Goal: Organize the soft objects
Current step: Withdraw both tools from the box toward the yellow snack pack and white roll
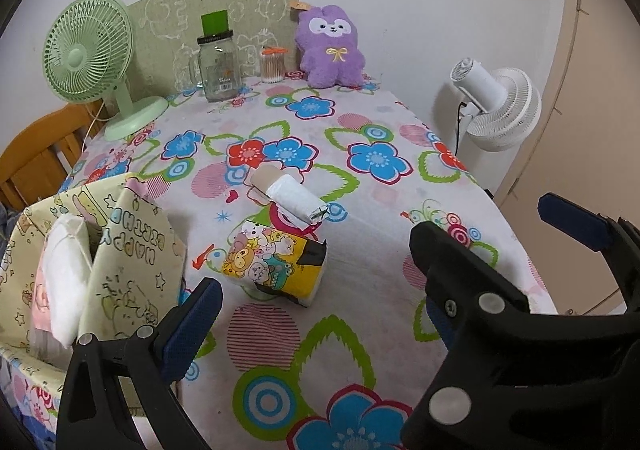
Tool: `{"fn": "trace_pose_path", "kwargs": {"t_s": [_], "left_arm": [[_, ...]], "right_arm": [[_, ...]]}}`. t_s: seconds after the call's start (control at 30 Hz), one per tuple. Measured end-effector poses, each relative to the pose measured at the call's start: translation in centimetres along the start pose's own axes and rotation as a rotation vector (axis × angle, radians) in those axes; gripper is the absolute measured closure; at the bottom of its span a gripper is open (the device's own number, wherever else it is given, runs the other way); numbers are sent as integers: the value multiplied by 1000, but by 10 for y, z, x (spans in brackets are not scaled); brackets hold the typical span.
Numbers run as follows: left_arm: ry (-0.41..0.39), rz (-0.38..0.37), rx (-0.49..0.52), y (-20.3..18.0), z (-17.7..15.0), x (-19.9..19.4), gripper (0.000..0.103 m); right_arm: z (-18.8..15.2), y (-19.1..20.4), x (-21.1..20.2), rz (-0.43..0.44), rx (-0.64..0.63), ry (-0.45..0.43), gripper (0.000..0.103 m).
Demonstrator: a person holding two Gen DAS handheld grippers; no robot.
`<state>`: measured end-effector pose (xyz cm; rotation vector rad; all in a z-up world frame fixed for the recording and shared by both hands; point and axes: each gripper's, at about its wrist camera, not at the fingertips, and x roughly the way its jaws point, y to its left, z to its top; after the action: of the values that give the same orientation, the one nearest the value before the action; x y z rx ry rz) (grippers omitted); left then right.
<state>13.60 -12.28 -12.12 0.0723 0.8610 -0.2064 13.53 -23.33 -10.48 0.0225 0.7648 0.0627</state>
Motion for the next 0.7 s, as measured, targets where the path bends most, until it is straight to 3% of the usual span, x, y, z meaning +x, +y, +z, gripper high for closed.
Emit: {"fn": "trace_pose_path", "kwargs": {"t_s": [0.7], "left_arm": [[83, 32, -74, 14, 1, 56, 0]], "right_arm": [[3, -2, 62, 13, -17, 94, 0]]}}
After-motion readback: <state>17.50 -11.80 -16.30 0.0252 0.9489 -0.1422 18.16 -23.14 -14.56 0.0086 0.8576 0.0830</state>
